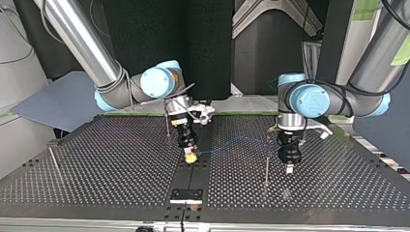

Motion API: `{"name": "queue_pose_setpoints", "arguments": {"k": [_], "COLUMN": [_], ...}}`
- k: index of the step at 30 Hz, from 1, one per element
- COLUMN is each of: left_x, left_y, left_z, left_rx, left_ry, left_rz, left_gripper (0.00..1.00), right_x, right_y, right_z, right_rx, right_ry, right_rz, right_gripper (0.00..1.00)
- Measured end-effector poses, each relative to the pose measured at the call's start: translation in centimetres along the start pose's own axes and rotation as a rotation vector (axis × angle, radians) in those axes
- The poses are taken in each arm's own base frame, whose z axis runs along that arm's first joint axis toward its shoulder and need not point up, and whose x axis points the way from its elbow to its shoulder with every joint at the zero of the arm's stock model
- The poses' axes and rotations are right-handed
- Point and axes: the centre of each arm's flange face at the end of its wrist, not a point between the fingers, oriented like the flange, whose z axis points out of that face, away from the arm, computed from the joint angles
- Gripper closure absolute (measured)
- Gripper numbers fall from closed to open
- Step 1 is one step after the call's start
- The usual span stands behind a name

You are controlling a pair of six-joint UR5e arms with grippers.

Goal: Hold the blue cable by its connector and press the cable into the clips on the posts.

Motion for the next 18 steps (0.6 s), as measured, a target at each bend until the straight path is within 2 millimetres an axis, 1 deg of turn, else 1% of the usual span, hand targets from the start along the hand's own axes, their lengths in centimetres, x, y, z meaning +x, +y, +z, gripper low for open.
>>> {"name": "queue_pose_setpoints", "arguments": {"k": [6, 10, 18], "left_x": [0.7, 0.6, 0.4], "left_y": [-0.2, -0.1, 0.0], "left_z": [1.4, 1.9, 2.2], "left_rx": [-0.016, -0.029, -0.041], "left_ry": [0.032, 0.047, 0.038], "left_rz": [0.021, 0.036, 0.033], "left_gripper": [1.00, 1.00, 1.00], "right_x": [0.3, 0.3, 0.4], "right_y": [1.4, 2.2, 2.4], "right_z": [0.4, 0.5, 0.5], "right_rx": [-0.040, -0.065, -0.068], "right_ry": [0.008, 0.010, 0.010], "right_rz": [-0.002, -0.004, -0.008], "right_gripper": [1.00, 1.00, 1.00]}}
